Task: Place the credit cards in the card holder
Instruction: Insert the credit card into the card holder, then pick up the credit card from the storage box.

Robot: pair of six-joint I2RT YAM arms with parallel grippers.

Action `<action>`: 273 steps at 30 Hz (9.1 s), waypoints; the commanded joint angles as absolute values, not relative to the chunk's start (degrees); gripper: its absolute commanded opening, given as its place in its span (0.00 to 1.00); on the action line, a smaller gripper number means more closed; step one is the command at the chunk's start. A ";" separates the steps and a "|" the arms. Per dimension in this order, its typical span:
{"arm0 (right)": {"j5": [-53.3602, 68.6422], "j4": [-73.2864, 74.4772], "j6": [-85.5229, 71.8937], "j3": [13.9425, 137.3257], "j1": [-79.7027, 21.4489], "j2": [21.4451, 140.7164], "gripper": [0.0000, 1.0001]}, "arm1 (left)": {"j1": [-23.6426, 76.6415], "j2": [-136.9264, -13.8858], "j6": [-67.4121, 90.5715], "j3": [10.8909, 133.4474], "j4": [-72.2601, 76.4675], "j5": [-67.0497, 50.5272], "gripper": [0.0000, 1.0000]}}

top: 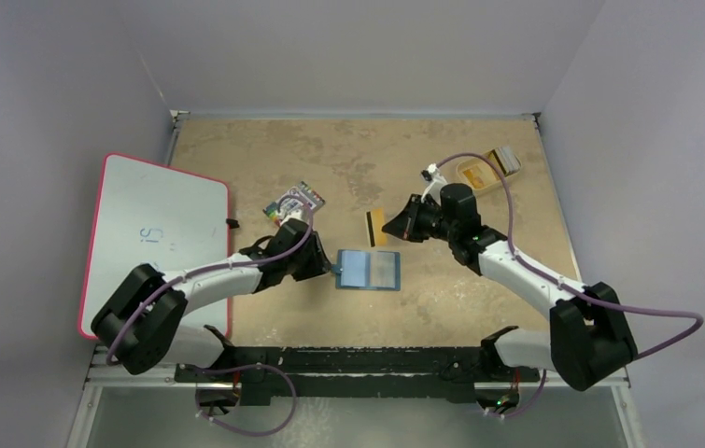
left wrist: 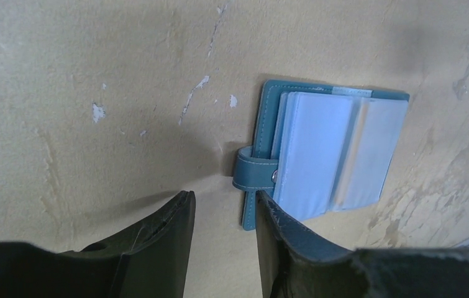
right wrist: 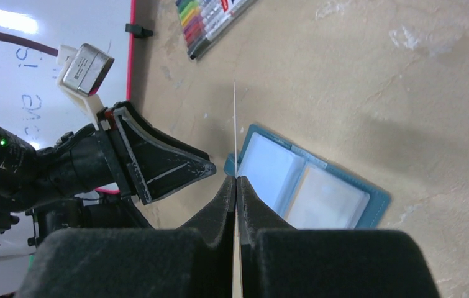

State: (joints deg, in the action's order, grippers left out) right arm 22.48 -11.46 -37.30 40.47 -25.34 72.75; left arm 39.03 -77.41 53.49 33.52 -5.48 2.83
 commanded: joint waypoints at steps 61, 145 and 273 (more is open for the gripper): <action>29.63 -33.13 -49.72 22.40 -26.04 85.77 0.00 | 40.82 -83.78 58.59 30.76 5.03 -4.55 0.17; 20.20 -21.87 -41.09 35.32 -33.13 87.51 0.33 | 42.23 -79.63 55.67 34.37 -2.49 2.64 0.13; -26.95 17.76 12.70 103.05 1.36 120.12 0.00 | 42.24 -50.35 34.27 51.38 -35.10 19.16 0.67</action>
State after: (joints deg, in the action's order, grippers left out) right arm -30.35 15.84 15.20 100.05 1.08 125.38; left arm 42.13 -50.26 35.29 49.17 -35.73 18.48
